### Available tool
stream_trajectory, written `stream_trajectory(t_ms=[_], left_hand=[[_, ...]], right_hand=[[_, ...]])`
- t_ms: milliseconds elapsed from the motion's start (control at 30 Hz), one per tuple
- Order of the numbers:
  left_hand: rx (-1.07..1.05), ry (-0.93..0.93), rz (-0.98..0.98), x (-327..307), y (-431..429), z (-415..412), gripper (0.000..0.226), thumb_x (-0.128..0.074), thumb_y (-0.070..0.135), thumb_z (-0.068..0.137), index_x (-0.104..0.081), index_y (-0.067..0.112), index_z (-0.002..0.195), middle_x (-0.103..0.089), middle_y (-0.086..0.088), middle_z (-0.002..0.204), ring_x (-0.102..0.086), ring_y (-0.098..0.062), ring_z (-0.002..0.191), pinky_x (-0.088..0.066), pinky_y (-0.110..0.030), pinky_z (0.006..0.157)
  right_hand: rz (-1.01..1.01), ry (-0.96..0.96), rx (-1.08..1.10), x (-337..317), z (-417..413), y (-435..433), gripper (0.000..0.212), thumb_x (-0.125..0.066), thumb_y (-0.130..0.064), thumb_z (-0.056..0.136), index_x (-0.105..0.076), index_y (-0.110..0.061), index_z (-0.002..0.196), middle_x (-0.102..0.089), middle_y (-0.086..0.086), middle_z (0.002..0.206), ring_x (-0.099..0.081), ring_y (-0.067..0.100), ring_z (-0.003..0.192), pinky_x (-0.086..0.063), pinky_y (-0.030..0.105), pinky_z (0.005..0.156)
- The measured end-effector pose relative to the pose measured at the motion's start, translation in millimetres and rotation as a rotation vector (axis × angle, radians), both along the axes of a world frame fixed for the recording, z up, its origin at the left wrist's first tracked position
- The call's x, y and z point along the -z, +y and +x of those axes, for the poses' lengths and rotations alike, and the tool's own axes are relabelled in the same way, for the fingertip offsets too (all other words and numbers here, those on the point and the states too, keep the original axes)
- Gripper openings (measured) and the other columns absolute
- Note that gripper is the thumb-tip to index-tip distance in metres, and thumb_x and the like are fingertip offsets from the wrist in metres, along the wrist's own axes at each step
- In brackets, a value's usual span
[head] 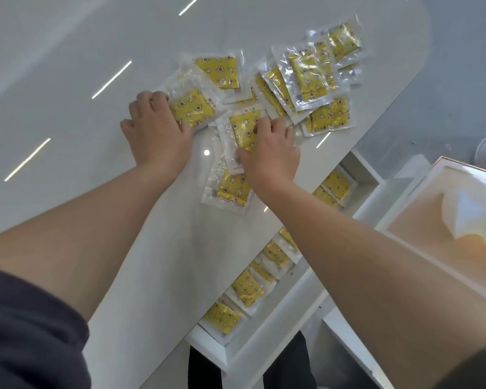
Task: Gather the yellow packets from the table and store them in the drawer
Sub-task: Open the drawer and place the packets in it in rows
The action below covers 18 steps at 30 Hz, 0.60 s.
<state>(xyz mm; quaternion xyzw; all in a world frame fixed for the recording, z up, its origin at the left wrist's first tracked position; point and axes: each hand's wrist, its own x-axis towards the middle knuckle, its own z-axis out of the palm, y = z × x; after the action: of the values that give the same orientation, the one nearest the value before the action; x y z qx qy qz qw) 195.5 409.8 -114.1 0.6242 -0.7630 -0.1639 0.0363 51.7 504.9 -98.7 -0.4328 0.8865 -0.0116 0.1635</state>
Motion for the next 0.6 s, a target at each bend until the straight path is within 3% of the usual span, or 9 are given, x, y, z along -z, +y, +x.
stream_trajectory(t_ms=[167, 333, 467, 600], left_hand=[[0.053, -0.021, 0.040, 7, -11, -10, 0.061, -0.059, 0.040, 0.088, -0.036, 0.010, 0.136, -0.036, -0.009, 0.147, -0.032, -0.028, 0.137, -0.025, -0.052, 0.107], [0.006, -0.117, 0.106, -3, -24, -17, 0.079, -0.072, 0.048, 0.077, -0.036, 0.009, 0.135, -0.043, -0.014, 0.135, -0.041, -0.032, 0.125, -0.031, -0.051, 0.098], [-0.140, -0.145, 0.317, -16, -30, -17, 0.091, -0.078, 0.054, 0.070, -0.037, 0.007, 0.136, -0.043, -0.014, 0.139, -0.042, -0.031, 0.129, -0.026, -0.048, 0.104], [-0.218, -0.039, 0.510, -17, -24, -7, 0.064, -0.080, 0.051, 0.068, -0.054, 0.012, 0.112, -0.056, -0.005, 0.113, -0.053, -0.030, 0.114, -0.033, -0.044, 0.099]], right_hand=[[0.028, 0.007, 0.016, -1, 3, -6, 0.053, -0.068, -0.044, 0.082, -0.044, -0.021, 0.123, -0.045, 0.004, 0.128, -0.044, 0.028, 0.114, -0.040, 0.039, 0.088], [0.016, -0.097, 0.109, -8, 2, -16, 0.070, -0.079, -0.034, 0.075, -0.037, -0.022, 0.129, -0.043, 0.008, 0.127, -0.049, 0.029, 0.112, -0.041, 0.039, 0.094], [0.025, -0.186, 0.225, -11, -1, -17, 0.092, -0.083, -0.034, 0.071, -0.026, -0.025, 0.142, -0.050, 0.012, 0.129, -0.049, 0.028, 0.119, -0.039, 0.039, 0.099], [0.000, -0.239, 0.286, -18, 2, -9, 0.088, -0.080, -0.029, 0.077, -0.023, -0.021, 0.144, -0.060, 0.003, 0.124, -0.054, 0.025, 0.117, -0.035, 0.040, 0.097]])
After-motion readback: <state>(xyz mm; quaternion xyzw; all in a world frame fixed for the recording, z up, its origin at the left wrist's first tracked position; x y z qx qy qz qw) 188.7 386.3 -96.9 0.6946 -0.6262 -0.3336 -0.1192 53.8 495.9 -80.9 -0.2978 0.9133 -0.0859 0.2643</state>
